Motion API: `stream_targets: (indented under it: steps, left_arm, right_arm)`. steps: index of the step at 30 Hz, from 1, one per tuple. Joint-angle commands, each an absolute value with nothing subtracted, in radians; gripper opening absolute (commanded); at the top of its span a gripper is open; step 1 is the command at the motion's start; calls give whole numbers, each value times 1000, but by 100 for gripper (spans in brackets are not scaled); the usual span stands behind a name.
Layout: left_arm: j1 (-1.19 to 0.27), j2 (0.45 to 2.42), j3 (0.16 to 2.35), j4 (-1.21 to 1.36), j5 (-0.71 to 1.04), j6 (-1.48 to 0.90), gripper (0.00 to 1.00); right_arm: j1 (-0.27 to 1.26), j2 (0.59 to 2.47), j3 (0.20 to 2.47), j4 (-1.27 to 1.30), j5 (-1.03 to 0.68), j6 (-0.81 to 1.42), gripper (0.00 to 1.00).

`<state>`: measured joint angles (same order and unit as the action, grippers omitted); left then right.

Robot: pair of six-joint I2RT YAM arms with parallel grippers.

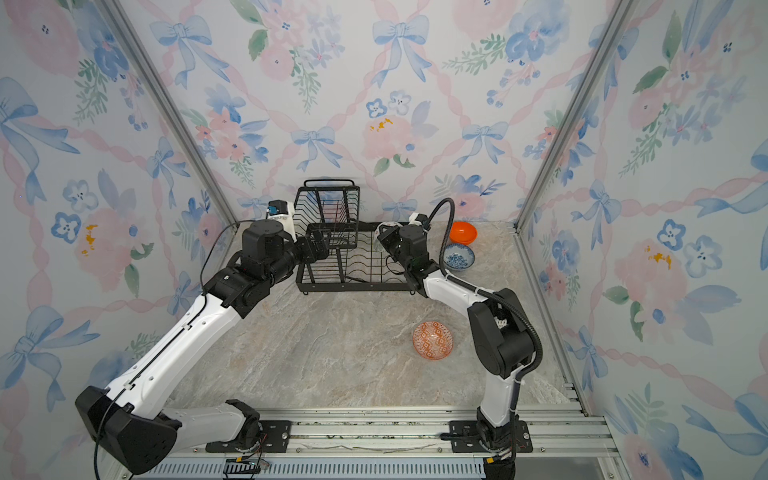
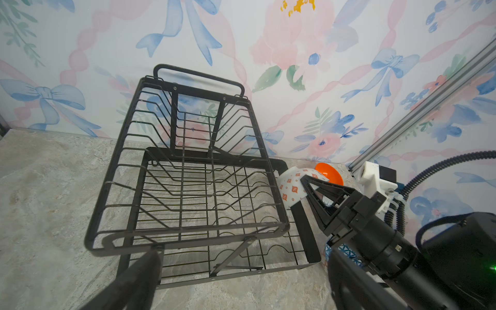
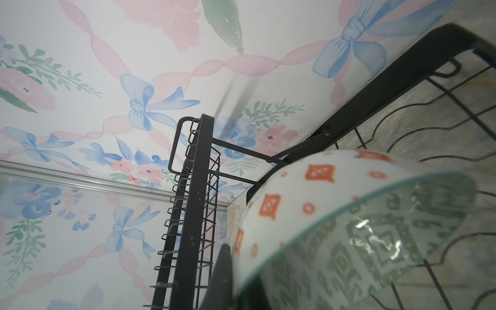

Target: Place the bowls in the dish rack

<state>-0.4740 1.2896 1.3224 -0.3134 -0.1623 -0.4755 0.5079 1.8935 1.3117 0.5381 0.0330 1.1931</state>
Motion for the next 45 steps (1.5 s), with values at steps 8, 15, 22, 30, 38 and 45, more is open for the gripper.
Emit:
stream_targets:
  steps: [8, 15, 22, 30, 38, 45]
  left_arm:
    - [-473, 1407, 1458, -316, -65, -424, 98]
    - [-487, 1491, 1499, -316, -41, -413, 98]
    - [-511, 1575, 1561, -316, -31, -357, 98]
    - [-551, 1634, 1637, -316, -52, -295, 98]
    - [-555, 1672, 1652, -316, -41, -295, 98]
    - [-554, 1678, 1655, -316, -46, -296, 98]
  right_arm:
    - [431, 2137, 1504, 828, -40, 1291, 0]
    - [401, 2253, 1621, 834, -44, 1280, 0]
    - [399, 2348, 1716, 841, -20, 1285, 0]
    - [407, 2404, 1746, 881, 49, 1317, 0]
    - [407, 2455, 1762, 931, 100, 1325, 0]
    - [406, 2498, 1803, 930, 116, 1336, 0]
